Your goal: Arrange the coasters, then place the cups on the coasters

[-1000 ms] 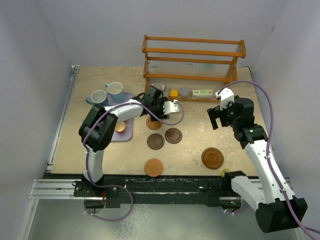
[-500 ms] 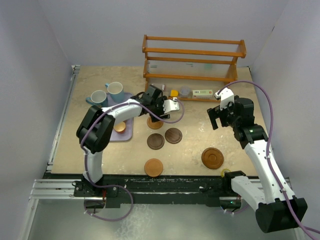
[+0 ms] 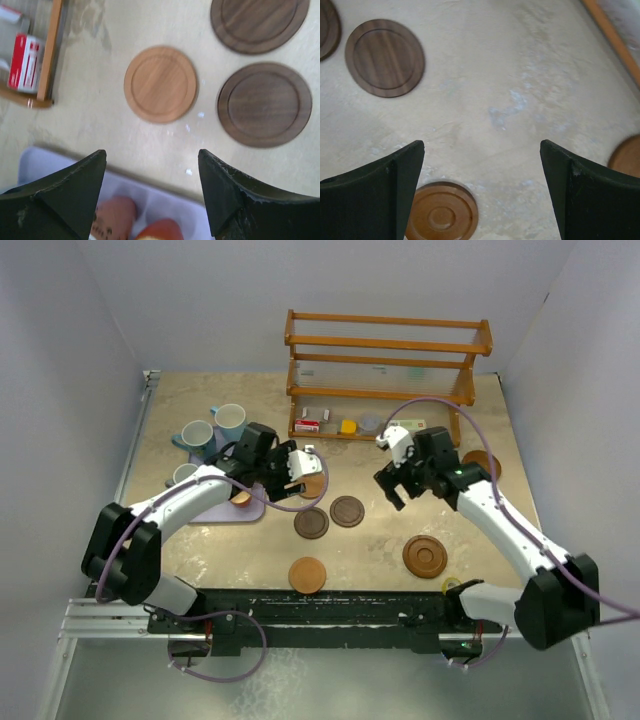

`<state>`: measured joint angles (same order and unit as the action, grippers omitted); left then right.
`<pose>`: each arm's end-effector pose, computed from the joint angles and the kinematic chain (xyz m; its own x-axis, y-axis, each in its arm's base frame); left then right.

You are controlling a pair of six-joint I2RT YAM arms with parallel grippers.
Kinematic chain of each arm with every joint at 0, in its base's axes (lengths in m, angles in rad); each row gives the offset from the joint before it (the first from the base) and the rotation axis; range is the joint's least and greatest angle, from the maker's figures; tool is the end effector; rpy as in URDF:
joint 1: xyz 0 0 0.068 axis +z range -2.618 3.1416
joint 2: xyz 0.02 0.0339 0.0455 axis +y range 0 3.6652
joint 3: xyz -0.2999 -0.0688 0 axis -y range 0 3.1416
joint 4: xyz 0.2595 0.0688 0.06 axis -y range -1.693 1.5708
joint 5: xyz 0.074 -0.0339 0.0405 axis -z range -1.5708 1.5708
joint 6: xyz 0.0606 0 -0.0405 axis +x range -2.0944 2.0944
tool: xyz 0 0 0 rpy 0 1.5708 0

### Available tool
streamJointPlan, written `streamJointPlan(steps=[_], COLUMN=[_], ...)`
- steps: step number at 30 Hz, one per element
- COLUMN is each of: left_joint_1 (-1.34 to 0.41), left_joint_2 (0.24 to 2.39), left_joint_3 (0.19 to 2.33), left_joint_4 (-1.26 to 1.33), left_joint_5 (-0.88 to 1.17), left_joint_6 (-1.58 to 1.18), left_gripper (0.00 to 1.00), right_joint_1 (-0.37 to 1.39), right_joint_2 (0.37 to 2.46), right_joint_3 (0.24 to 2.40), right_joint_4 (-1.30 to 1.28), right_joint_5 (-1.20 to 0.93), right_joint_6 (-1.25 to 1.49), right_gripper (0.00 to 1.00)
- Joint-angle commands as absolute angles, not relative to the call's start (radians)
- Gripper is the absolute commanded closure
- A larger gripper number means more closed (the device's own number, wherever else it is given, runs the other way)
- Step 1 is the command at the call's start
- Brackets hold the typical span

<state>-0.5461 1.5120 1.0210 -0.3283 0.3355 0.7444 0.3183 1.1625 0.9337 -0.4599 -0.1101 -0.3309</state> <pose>0.2880 -0.1984 0.2476 0.0032 0.7467 -0.6651 0.9250 0.2505 0.2856 0.2552 0.0911 0.3030 -0.4436 -0.4862 -0.7529 -0.5665 0.8031 -0.1848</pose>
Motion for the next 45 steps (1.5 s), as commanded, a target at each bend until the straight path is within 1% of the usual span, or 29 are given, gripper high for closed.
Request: streamJointPlan(steps=[1, 4, 5, 10, 16, 23, 34, 45], left_joint_1=[-0.484, -0.461, -0.457, -0.421, -0.391, -0.378, -0.341, -0.335], left_joint_2=[1.387, 1.305, 1.279, 1.17, 1.097, 1.063, 1.043, 1.051], left_joint_3=[0.948, 0.881, 0.865, 0.827, 0.833, 0.838, 0.842, 0.839], left_joint_4=[-0.335, -0.309, -0.298, -0.282, -0.295, -0.289, -0.287, -0.282], left_joint_5=[0.352, 0.306, 0.286, 0.207, 0.186, 0.169, 0.192, 0.199], left_joint_6=[0.748, 0.72, 0.706, 0.641, 0.585, 0.571, 0.562, 0.558], left_gripper=[0.28, 0.26, 0.25, 0.18, 0.16, 0.16, 0.17, 0.18], right_joint_1=[0.432, 0.499, 0.516, 0.583, 0.612, 0.612, 0.611, 0.599], right_joint_2=[1.282, 1.38, 1.417, 1.593, 1.724, 1.799, 1.86, 1.938], right_joint_3=[0.979, 0.994, 1.03, 1.117, 1.209, 1.265, 1.287, 1.346], right_joint_4=[-0.409, -0.367, -0.358, -0.343, -0.362, -0.408, -0.437, -0.368], right_joint_5=[-0.139, -0.131, -0.132, -0.108, -0.04, 0.018, 0.007, 0.164], right_joint_6=[-0.367, -0.369, -0.365, -0.357, -0.375, -0.449, -0.465, -0.422], right_gripper=[0.0, 0.0, 0.0, 0.01, 0.03, 0.05, 0.07, 0.09])
